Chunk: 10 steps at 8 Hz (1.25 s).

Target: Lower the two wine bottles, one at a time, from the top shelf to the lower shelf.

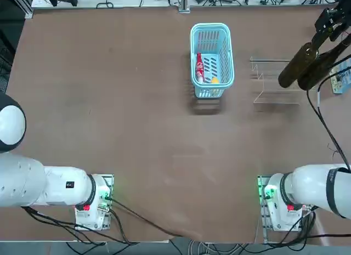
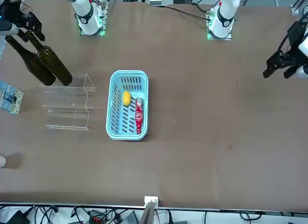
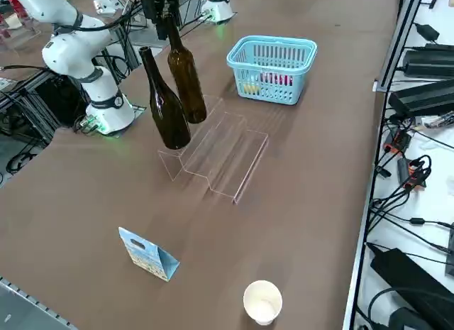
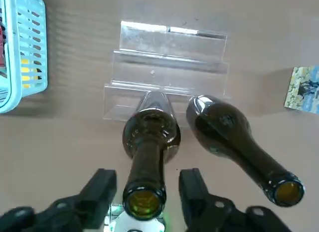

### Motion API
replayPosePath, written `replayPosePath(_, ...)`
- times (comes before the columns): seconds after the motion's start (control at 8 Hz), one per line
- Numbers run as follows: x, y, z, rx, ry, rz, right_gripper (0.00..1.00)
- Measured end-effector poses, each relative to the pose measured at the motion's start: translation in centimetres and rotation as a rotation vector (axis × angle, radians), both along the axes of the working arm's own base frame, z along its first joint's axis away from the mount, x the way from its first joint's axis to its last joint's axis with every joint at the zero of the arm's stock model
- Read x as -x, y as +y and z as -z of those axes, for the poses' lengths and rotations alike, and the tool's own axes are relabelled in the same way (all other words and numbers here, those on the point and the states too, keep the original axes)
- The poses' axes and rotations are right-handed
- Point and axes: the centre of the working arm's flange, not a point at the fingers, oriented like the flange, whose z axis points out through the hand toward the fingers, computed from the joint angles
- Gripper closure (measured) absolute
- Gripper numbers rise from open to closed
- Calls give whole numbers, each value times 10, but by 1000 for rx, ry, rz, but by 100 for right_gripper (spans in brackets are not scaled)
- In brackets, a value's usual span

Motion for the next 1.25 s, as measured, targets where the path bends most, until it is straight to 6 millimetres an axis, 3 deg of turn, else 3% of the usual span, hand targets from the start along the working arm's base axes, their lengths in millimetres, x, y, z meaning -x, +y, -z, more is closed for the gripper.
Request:
replayPosePath(0.62, -2, 0, 0, 0, -16, -1, 25)
replayPosePath(1.25, -2, 0, 0, 0, -18, -2, 33)
